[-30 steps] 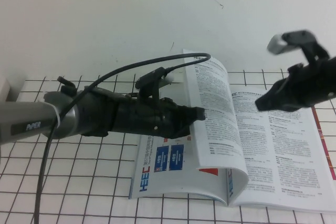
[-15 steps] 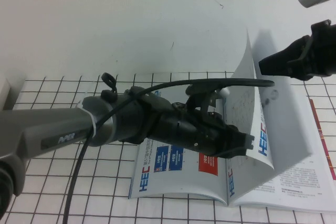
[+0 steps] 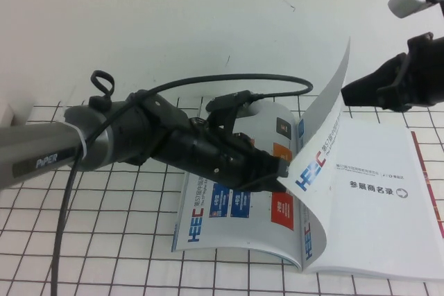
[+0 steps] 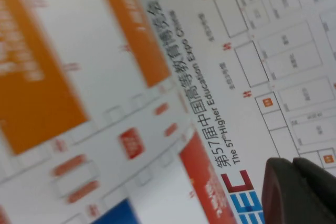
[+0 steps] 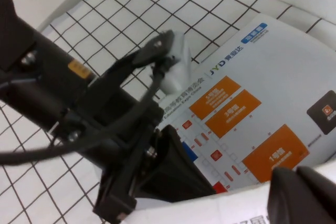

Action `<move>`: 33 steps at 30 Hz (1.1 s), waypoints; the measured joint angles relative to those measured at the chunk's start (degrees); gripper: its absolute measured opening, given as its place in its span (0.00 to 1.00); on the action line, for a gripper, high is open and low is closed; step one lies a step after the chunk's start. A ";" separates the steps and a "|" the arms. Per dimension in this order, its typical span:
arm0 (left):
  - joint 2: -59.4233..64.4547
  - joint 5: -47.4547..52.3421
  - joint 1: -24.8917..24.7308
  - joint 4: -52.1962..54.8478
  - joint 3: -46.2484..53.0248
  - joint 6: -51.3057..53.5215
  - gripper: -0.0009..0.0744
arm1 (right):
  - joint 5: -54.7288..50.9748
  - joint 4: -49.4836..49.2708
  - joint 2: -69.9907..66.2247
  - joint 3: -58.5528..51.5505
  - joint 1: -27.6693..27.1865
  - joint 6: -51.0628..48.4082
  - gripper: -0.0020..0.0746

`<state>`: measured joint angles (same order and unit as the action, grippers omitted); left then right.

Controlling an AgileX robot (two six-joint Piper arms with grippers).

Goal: Close book
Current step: 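Close the open booklet and leave it lying on the table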

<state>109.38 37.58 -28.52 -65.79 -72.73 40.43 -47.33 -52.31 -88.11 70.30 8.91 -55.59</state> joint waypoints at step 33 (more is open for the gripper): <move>-1.31 -0.48 -3.91 2.31 0.00 -2.48 0.01 | -0.88 9.46 -13.60 18.58 0.89 9.49 0.02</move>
<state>108.07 37.10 -32.43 -63.48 -72.73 37.94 -48.21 -42.85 -101.71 88.88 9.80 -46.10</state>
